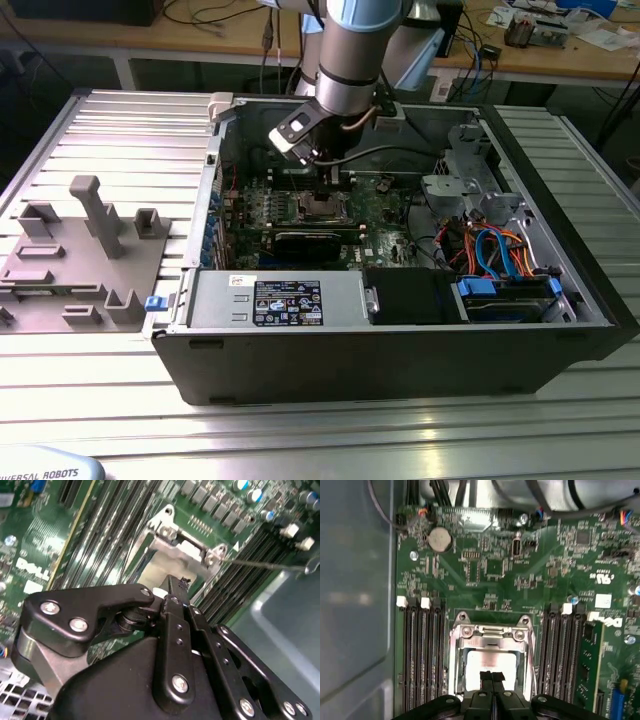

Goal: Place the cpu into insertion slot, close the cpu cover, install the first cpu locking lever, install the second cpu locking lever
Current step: 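Close the cpu cover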

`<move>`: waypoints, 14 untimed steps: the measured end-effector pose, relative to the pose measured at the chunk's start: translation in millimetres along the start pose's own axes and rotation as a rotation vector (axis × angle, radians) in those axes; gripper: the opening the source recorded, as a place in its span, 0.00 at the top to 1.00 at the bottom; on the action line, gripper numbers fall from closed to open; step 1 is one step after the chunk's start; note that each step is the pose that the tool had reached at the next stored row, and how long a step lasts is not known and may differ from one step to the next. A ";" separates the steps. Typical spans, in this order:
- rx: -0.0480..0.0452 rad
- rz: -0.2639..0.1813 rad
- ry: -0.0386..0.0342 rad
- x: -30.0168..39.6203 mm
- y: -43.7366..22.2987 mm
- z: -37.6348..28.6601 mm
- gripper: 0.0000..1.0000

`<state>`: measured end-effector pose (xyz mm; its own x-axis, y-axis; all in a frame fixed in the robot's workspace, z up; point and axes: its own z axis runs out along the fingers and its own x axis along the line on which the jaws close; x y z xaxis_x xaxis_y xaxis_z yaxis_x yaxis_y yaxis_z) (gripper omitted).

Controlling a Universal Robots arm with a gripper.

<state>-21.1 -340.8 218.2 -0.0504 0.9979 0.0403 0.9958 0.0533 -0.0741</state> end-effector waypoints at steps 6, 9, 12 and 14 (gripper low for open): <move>-0.0002 0.000 0.0000 1.1 -12.5 10.0 0.89; -0.0002 0.000 -0.0001 1.1 -14.4 12.8 0.89; 0.0002 0.000 -0.0009 0.9 -14.7 14.5 0.89; 0.0004 0.000 -0.0011 0.9 -14.7 15.8 0.89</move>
<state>-37.0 -340.2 203.6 -0.0503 0.9980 0.0392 0.9958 0.0531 -0.0746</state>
